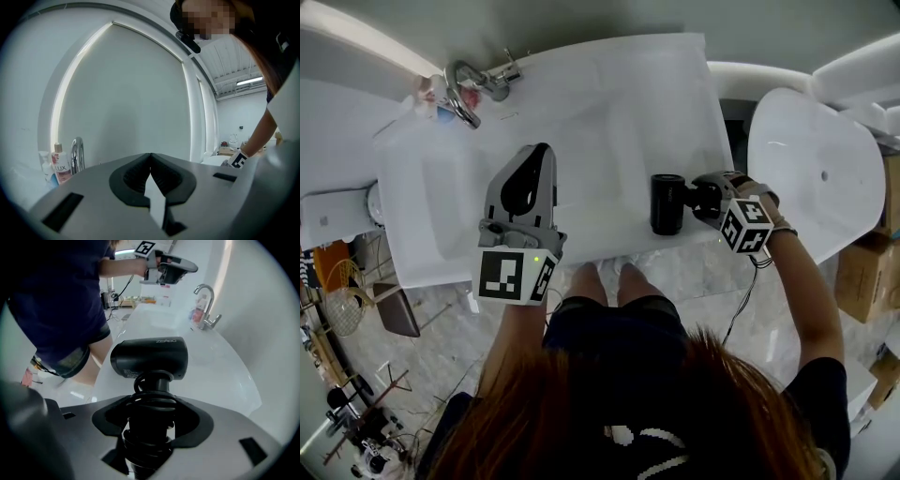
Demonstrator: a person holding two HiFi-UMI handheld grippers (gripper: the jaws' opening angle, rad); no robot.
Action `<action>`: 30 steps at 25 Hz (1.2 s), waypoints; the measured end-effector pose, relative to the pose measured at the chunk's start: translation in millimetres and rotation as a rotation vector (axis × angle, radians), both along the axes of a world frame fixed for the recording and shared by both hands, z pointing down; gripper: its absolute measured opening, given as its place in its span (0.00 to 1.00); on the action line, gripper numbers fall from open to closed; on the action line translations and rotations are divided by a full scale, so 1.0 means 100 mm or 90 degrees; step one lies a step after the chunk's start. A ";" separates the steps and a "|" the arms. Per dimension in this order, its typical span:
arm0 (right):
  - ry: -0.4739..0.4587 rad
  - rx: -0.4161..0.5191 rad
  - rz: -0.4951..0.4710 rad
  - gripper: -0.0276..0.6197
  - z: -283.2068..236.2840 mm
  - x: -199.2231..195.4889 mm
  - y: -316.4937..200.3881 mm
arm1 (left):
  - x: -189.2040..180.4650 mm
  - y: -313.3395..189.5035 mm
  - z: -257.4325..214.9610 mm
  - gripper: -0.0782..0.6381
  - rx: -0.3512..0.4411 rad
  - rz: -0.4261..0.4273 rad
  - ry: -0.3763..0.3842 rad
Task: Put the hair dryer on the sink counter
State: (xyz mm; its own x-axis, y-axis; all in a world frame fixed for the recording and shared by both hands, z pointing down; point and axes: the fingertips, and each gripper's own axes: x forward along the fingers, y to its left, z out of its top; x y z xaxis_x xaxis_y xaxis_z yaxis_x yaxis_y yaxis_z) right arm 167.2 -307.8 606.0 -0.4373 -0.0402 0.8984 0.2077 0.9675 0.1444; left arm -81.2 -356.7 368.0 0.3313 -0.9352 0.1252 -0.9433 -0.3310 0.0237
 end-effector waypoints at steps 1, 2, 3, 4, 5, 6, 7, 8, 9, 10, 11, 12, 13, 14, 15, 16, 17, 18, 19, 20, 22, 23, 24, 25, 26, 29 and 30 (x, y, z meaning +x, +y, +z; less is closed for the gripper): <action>0.006 0.001 -0.011 0.48 0.03 0.00 0.00 | -0.01 0.01 0.00 0.13 -0.002 -0.002 0.003; 0.008 -0.001 -0.016 0.48 0.05 -0.01 -0.01 | -0.01 0.03 0.01 0.13 -0.004 -0.004 0.005; 0.010 -0.003 -0.019 0.48 0.07 -0.01 -0.02 | -0.01 0.04 0.02 0.13 -0.005 -0.006 0.005; 0.014 -0.005 -0.021 0.48 0.09 -0.01 -0.03 | -0.01 0.06 0.02 0.13 -0.006 -0.007 0.004; 0.023 -0.004 -0.027 0.48 0.12 0.00 -0.05 | -0.02 0.07 0.03 0.13 -0.007 -0.008 0.003; 0.033 -0.002 -0.034 0.48 0.15 0.01 -0.06 | -0.02 0.08 0.04 0.13 -0.008 -0.009 0.003; 0.044 0.000 -0.043 0.48 0.18 0.03 -0.07 | -0.03 0.09 0.04 0.13 -0.009 -0.011 0.003; 0.054 0.002 -0.050 0.49 0.20 0.03 -0.08 | -0.03 0.10 0.05 0.13 -0.010 -0.011 0.003; 0.062 0.005 -0.055 0.49 0.22 0.04 -0.09 | -0.03 0.11 0.05 0.13 -0.010 -0.011 0.003; 0.070 0.008 -0.058 0.49 0.23 0.04 -0.10 | -0.03 0.11 0.05 0.13 -0.010 -0.011 0.003; 0.077 0.008 -0.058 0.49 0.25 0.05 -0.11 | -0.02 0.12 0.05 0.13 -0.010 -0.010 0.002; 0.083 0.006 -0.057 0.49 0.26 0.05 -0.12 | -0.01 0.12 0.05 0.13 -0.010 -0.008 0.002; 0.088 0.004 -0.056 0.49 0.26 0.05 -0.12 | 0.00 0.12 0.05 0.13 -0.010 -0.006 0.001; 0.092 0.002 -0.057 0.50 0.27 0.05 -0.12 | 0.01 0.12 0.05 0.13 -0.009 -0.004 0.000; 0.096 0.001 -0.060 0.50 0.27 0.05 -0.12 | 0.02 0.13 0.04 0.13 -0.008 -0.002 -0.001; 0.099 0.002 -0.064 0.50 0.27 0.05 -0.11 | 0.03 0.13 0.04 0.13 -0.008 0.000 -0.002; 0.102 0.004 -0.069 0.50 0.27 0.05 -0.11 | 0.03 0.13 0.04 0.13 -0.008 0.002 -0.003; 0.105 0.007 -0.076 0.51 0.26 0.05 -0.11 | 0.04 0.13 0.04 0.13 -0.008 0.003 -0.003; 0.108 0.011 -0.083 0.52 0.26 0.04 -0.11 | 0.04 0.12 0.04 0.13 -0.009 0.004 -0.004; 0.111 0.015 -0.089 0.52 0.26 0.04 -0.11 | 0.04 0.11 0.04 0.13 -0.008 0.005 -0.004; 0.114 0.021 -0.095 0.53 0.26 0.03 -0.12 | 0.03 0.09 0.04 0.13 -0.007 0.005 -0.004; 0.114 0.024 -0.093 0.54 0.26 0.03 -0.12 | 0.03 0.08 0.04 0.13 -0.007 0.006 -0.004; 0.114 0.027 -0.090 0.55 0.25 0.03 -0.13 | 0.03 0.08 0.03 0.13 -0.006 0.007 -0.003; 0.115 0.028 -0.087 0.56 0.25 0.03 -0.13 | 0.03 0.07 0.03 0.13 -0.006 0.009 -0.003; 0.118 0.028 -0.085 0.57 0.25 0.04 -0.13 | 0.03 0.06 0.02 0.13 -0.006 0.011 -0.002; 0.113 0.019 -0.063 0.60 0.19 0.06 -0.12 | 0.02 0.03 0.00 0.13 -0.003 0.014 0.000; 0.104 0.016 -0.048 0.60 0.14 0.06 -0.12 | 0.02 0.02 -0.01 0.13 0.000 0.015 0.000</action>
